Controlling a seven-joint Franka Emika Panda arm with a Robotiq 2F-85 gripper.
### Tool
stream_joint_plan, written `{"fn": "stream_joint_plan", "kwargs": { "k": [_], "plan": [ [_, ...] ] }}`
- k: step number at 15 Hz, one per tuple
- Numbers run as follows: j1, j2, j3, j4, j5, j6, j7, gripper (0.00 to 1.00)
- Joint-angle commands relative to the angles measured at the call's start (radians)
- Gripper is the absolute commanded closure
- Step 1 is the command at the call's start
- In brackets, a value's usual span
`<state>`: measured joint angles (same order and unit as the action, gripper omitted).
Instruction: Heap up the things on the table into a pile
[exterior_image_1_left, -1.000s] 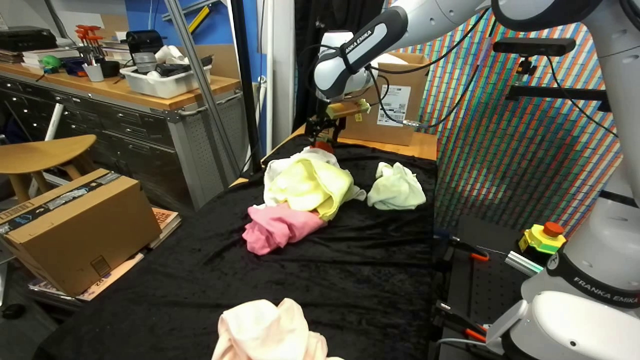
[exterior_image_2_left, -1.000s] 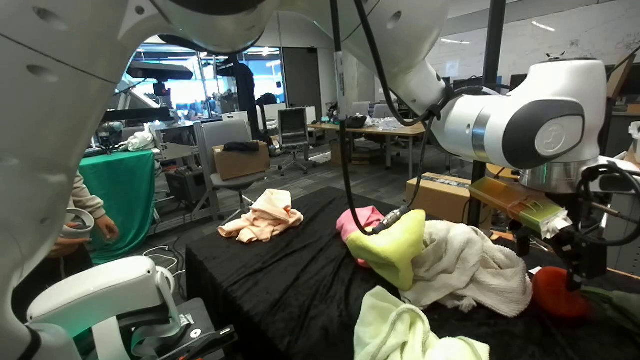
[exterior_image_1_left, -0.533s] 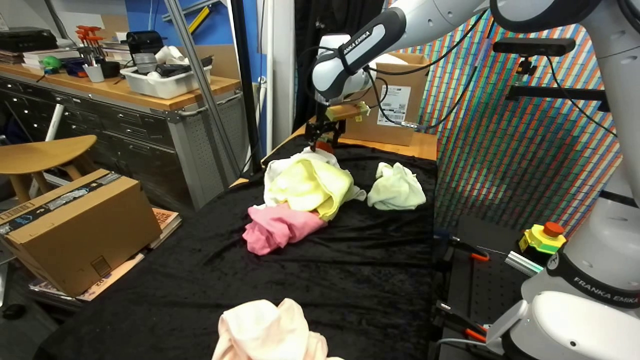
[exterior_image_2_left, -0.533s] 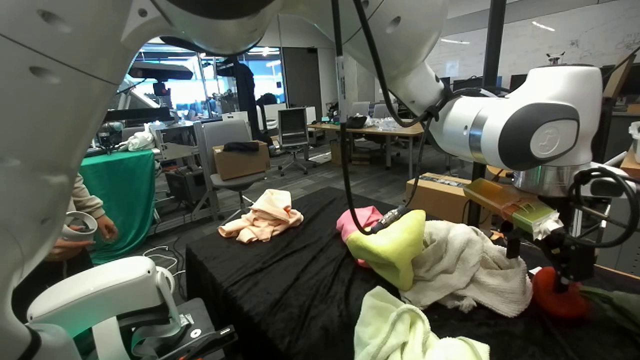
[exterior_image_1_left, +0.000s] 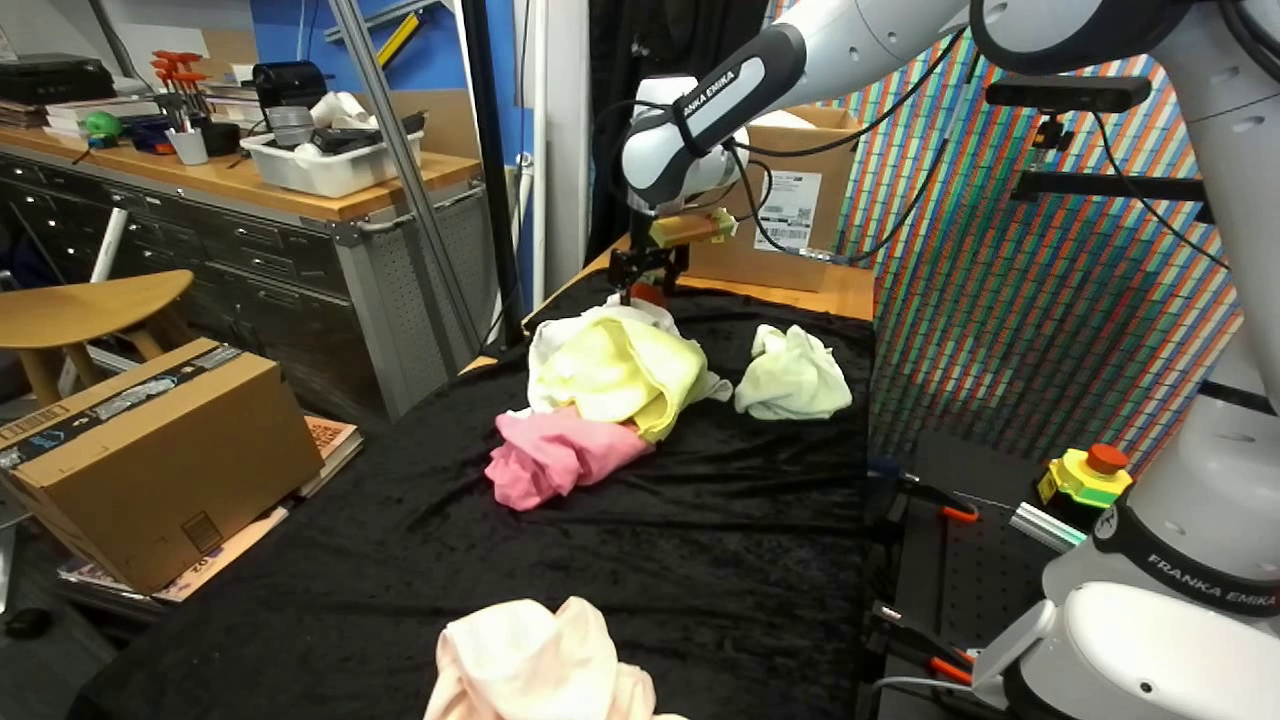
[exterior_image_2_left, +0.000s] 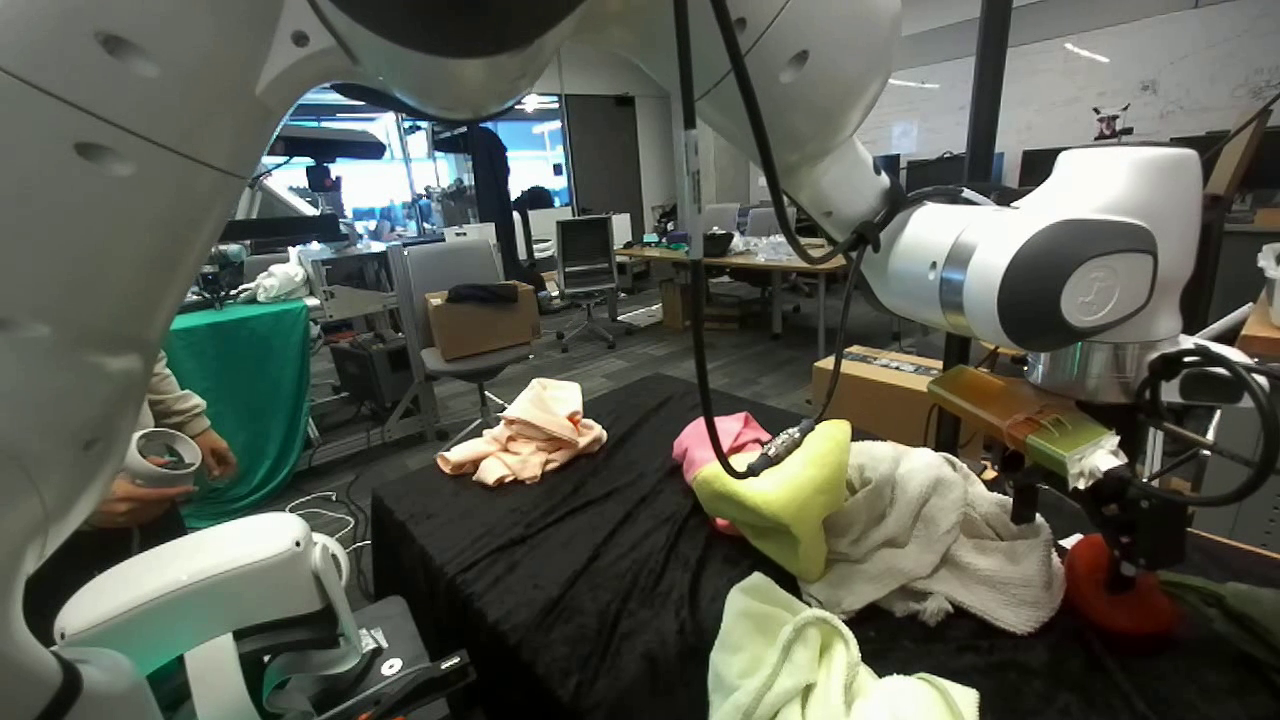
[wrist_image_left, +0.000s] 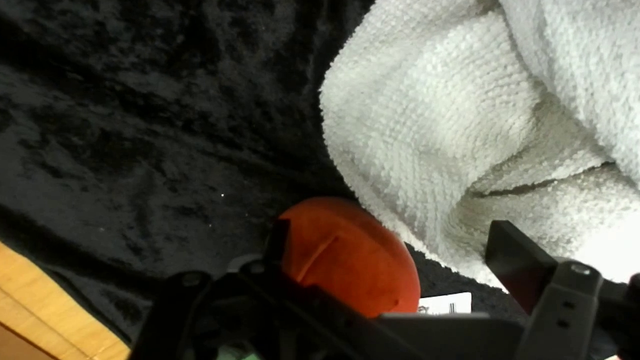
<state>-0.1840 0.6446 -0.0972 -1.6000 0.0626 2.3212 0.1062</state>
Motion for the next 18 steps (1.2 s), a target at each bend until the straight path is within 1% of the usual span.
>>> {"fn": "stream_joint_plan", "kwargs": {
  "k": [1, 9, 18],
  "plan": [
    [-0.005, 0.032, 0.005, 0.055, 0.016, -0.026, -0.027, 0.0],
    [-0.019, 0.054, 0.014, 0.109, 0.042, -0.028, -0.026, 0.0],
    [-0.023, 0.087, 0.005, 0.158, 0.054, -0.04, -0.012, 0.0]
  ]
}}
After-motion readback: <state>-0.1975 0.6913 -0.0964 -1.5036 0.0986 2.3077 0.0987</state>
